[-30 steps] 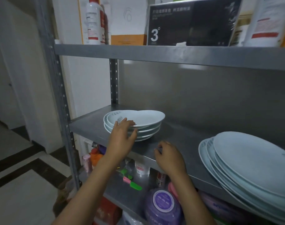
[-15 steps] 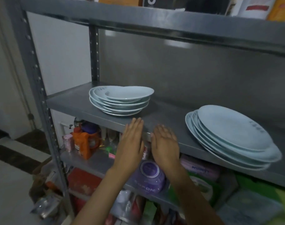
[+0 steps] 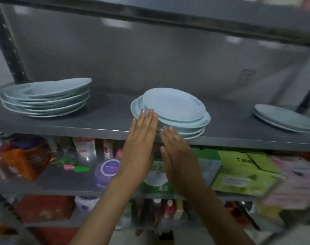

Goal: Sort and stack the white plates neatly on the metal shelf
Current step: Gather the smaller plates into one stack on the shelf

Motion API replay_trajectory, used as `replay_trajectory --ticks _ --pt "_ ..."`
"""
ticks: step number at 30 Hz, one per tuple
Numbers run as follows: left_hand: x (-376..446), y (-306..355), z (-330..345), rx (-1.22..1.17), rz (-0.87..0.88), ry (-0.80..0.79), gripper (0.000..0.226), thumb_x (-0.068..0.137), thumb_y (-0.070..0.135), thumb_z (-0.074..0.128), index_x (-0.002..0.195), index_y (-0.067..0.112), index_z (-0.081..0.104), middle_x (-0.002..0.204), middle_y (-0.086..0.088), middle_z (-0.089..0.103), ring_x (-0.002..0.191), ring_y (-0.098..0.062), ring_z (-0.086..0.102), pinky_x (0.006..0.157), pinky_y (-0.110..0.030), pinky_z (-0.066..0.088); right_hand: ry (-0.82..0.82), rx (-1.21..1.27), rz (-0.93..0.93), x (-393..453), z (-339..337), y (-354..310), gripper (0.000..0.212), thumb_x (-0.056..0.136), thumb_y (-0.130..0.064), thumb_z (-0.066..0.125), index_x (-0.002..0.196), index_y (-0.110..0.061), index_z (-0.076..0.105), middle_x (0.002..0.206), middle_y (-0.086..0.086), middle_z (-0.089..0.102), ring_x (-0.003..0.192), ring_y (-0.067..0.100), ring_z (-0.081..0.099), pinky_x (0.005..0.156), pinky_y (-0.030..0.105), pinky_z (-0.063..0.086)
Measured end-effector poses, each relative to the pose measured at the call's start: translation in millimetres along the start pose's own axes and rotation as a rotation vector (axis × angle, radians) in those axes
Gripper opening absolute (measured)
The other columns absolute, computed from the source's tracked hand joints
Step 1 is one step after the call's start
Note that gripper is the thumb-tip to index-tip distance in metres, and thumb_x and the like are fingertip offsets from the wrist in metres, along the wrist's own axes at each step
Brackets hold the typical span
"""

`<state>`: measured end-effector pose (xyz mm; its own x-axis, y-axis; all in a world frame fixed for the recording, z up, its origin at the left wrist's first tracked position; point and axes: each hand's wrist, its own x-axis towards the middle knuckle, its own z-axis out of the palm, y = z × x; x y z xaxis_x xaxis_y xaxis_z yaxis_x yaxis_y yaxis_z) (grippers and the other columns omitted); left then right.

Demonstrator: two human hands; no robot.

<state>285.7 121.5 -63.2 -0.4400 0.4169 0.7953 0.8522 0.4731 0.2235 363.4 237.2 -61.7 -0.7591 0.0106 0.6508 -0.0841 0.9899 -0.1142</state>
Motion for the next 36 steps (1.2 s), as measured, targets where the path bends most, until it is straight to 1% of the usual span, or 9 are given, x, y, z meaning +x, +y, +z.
replay_trajectory --ticks 4,9,14,18,22,25,30,33,36 --pt "22 51 30 -0.012 0.064 0.004 0.091 0.065 -0.031 0.046 0.148 -0.002 0.024 0.158 -0.013 0.02 0.149 -0.025 0.009 0.119 -0.047 0.016 0.075 0.043 0.075 -16 -43 47 0.046 0.097 -0.022 0.033 0.136 -0.004 0.049 0.142 0.008 0.049 0.136 0.018 0.04 0.114 0.024 0.02" --pt "57 124 82 -0.006 0.167 -0.042 0.077 0.072 -0.018 0.034 0.147 -0.002 0.026 0.156 -0.015 0.026 0.148 -0.028 0.012 0.12 -0.046 0.013 0.105 0.067 0.167 -34 -79 137 0.049 0.1 -0.028 0.024 0.144 -0.011 0.038 0.151 -0.001 0.036 0.14 0.002 0.019 0.117 0.03 0.019" --pt "88 202 158 -0.067 0.221 -0.074 0.079 0.073 -0.019 0.044 0.148 0.0 0.024 0.155 -0.015 0.027 0.147 -0.028 0.013 0.12 -0.044 0.011 0.173 0.072 0.251 -61 -116 245 0.049 0.1 -0.029 0.025 0.143 -0.01 0.039 0.15 0.001 0.037 0.141 0.004 0.021 0.117 0.03 0.019" --pt "105 254 216 -0.144 0.161 -0.112 0.085 0.076 -0.021 0.052 0.15 0.005 0.02 0.158 -0.009 0.022 0.149 -0.021 0.006 0.121 -0.037 0.006 0.204 0.092 0.347 -83 -138 324 0.048 0.101 -0.029 0.029 0.143 -0.01 0.041 0.15 0.001 0.037 0.142 0.011 0.026 0.117 0.034 0.022" --pt "115 288 261 -0.217 0.082 -0.167 0.063 0.096 -0.001 0.045 0.152 0.009 0.019 0.16 -0.001 0.017 0.149 -0.012 0.0 0.121 -0.031 0.001 0.226 0.1 0.435 -98 -150 389 0.045 0.098 -0.026 0.036 0.142 -0.016 0.043 0.152 0.0 0.036 0.143 0.013 0.026 0.117 0.031 0.019" --pt "121 300 287 -0.258 -0.025 -0.222 0.057 0.101 0.009 0.039 0.153 0.014 0.016 0.16 0.001 0.014 0.147 -0.008 -0.004 0.122 -0.033 0.004 0.254 0.13 0.483 -102 -151 425 0.044 0.098 -0.019 0.042 0.142 -0.022 0.044 0.154 0.001 0.032 0.144 0.017 0.024 0.117 0.034 0.021" --pt "126 305 306 -0.281 -0.151 -0.28 0.057 0.102 0.017 0.039 0.153 0.015 0.014 0.158 0.007 0.012 0.142 0.001 -0.009 0.122 -0.031 0.003 0.251 0.196 0.602 -95 -146 454 0.048 0.097 -0.017 0.048 0.143 -0.027 0.041 0.16 0.003 0.013 0.147 0.022 0.012 0.113 0.026 0.012" --pt "128 306 307 -0.28 -0.177 -0.296 0.058 0.102 0.02 0.04 0.153 0.016 0.014 0.16 0.005 0.012 0.142 0.0 -0.008 0.122 -0.034 0.006 0.224 0.257 0.702 -86 -144 459 0.047 0.097 -0.02 0.049 0.143 -0.028 0.041 0.161 0.009 0.004 0.148 0.025 0.004 0.114 0.03 0.012" --pt "131 304 304 -0.282 -0.197 -0.292 0.057 0.102 0.021 0.041 0.153 0.016 0.016 0.16 0.003 0.014 0.142 0.001 -0.008 0.122 -0.035 0.009 0.253 0.292 0.799 -78 -144 461 0.04 0.096 -0.024 0.054 0.135 -0.024 0.051 0.16 0.014 0.0 0.148 0.027 -0.001 0.115 0.032 0.016"
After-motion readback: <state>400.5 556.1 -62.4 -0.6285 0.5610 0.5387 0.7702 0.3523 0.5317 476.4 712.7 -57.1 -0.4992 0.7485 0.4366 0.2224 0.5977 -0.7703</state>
